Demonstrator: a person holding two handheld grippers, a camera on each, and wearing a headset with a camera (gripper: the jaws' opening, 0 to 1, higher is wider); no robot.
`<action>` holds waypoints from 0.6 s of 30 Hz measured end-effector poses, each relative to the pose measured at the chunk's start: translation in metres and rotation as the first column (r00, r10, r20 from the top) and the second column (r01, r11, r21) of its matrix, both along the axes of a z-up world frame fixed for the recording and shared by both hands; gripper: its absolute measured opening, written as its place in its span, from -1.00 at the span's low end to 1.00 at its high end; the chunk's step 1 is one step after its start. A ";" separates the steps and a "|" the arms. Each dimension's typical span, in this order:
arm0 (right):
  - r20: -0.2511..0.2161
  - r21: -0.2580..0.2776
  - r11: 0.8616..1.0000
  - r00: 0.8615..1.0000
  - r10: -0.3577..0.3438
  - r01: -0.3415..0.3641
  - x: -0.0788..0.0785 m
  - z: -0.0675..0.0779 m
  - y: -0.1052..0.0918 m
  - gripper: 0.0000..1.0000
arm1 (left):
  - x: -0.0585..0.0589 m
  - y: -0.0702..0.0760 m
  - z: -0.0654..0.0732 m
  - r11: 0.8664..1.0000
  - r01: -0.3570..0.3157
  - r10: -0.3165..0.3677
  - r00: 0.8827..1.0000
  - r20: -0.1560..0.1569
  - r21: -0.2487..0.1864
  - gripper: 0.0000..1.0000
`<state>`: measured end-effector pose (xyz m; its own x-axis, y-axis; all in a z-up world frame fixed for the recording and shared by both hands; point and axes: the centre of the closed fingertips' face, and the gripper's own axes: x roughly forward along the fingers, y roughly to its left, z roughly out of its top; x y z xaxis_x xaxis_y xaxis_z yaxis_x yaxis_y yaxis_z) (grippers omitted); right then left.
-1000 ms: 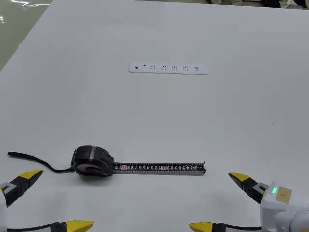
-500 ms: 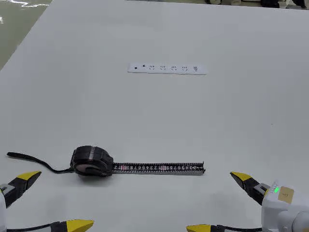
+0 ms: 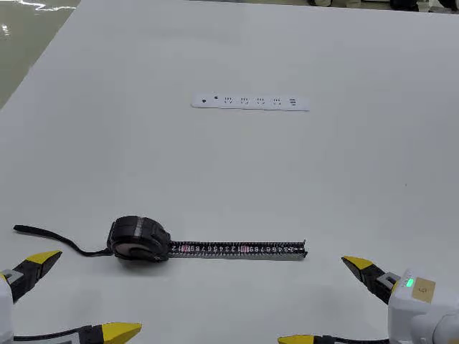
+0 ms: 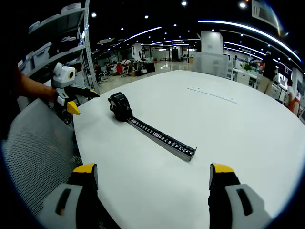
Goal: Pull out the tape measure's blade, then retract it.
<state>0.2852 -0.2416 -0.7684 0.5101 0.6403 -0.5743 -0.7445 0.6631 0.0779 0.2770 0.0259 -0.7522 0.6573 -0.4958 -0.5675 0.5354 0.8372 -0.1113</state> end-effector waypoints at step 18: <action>-0.006 -0.017 0.999 0.999 0.040 -0.040 0.005 -0.007 -0.004 0.95 | 0.008 -0.007 0.003 0.999 -0.034 0.034 0.999 0.000 0.034 1.00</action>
